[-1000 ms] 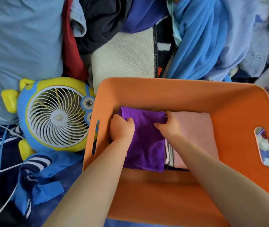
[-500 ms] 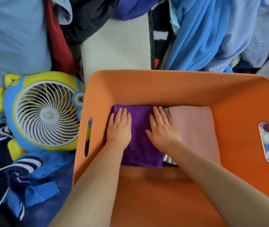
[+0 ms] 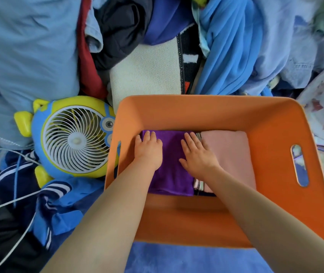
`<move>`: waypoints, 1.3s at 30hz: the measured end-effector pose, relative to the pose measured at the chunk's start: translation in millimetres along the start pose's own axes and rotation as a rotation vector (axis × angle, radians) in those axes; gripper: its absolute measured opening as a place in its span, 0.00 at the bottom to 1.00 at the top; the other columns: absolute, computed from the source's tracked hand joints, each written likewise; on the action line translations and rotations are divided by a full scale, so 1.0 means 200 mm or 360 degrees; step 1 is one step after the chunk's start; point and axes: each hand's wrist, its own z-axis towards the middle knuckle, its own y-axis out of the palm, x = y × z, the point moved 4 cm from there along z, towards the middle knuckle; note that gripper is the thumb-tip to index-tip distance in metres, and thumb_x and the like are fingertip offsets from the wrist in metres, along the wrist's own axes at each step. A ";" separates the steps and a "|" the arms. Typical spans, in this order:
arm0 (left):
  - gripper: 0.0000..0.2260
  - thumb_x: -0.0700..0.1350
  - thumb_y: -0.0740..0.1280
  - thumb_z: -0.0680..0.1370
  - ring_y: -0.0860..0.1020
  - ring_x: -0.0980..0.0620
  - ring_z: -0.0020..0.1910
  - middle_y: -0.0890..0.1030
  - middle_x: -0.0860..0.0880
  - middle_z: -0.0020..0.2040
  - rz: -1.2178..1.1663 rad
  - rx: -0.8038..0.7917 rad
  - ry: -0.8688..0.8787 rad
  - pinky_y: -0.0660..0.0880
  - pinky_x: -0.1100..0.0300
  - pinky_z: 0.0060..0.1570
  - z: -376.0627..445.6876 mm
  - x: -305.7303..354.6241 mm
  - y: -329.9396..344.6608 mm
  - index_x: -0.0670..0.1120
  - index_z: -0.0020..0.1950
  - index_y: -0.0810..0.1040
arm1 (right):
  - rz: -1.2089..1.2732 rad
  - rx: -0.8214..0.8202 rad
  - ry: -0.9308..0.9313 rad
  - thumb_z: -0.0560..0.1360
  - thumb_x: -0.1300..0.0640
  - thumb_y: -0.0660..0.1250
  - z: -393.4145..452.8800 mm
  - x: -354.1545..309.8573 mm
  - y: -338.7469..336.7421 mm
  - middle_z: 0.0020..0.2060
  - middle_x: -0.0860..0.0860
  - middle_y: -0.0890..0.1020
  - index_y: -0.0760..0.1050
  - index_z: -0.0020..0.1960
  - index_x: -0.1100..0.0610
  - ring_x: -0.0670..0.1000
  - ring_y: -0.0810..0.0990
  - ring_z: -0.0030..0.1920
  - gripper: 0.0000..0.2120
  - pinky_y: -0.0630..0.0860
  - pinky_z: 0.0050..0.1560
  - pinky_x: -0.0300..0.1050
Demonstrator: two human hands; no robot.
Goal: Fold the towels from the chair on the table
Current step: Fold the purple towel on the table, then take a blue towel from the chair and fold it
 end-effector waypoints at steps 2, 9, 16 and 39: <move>0.21 0.40 0.55 0.77 0.53 0.45 0.74 0.58 0.43 0.74 0.0041 0.0039 -0.0011 0.54 0.48 0.70 -0.06 0.00 -0.09 0.42 0.71 0.62 | 0.0025 0.0076 -0.0025 0.80 0.48 0.49 -0.07 0.01 -0.10 0.76 0.55 0.46 0.49 0.74 0.59 0.54 0.42 0.75 0.27 0.46 0.74 0.51; 0.18 0.39 0.59 0.76 0.65 0.45 0.67 0.69 0.44 0.65 0.0097 0.0190 -0.0114 0.65 0.51 0.62 -0.47 0.05 -0.60 0.44 0.66 0.69 | -0.0052 0.0470 -0.0099 0.77 0.59 0.55 -0.45 -0.03 -0.62 0.63 0.55 0.71 0.70 0.61 0.59 0.55 0.62 0.69 0.14 0.64 0.62 0.50; 0.18 0.38 0.59 0.76 0.68 0.45 0.65 0.71 0.44 0.65 0.0072 0.0421 -0.0224 0.67 0.53 0.60 -1.09 0.17 -1.08 0.44 0.67 0.69 | 0.0096 0.0889 -0.0016 0.75 0.63 0.56 -1.04 -0.04 -1.14 0.55 0.57 0.75 0.71 0.56 0.62 0.58 0.71 0.58 0.12 0.65 0.47 0.47; 0.17 0.40 0.61 0.76 0.72 0.42 0.64 0.73 0.42 0.65 0.0369 0.0828 0.0987 0.71 0.51 0.59 -3.39 1.74 -1.06 0.42 0.65 0.71 | 0.0070 0.1168 0.1261 0.74 0.60 0.59 -4.22 0.16 -0.76 0.60 0.58 0.74 0.72 0.61 0.59 0.59 0.71 0.62 0.16 0.70 0.60 0.50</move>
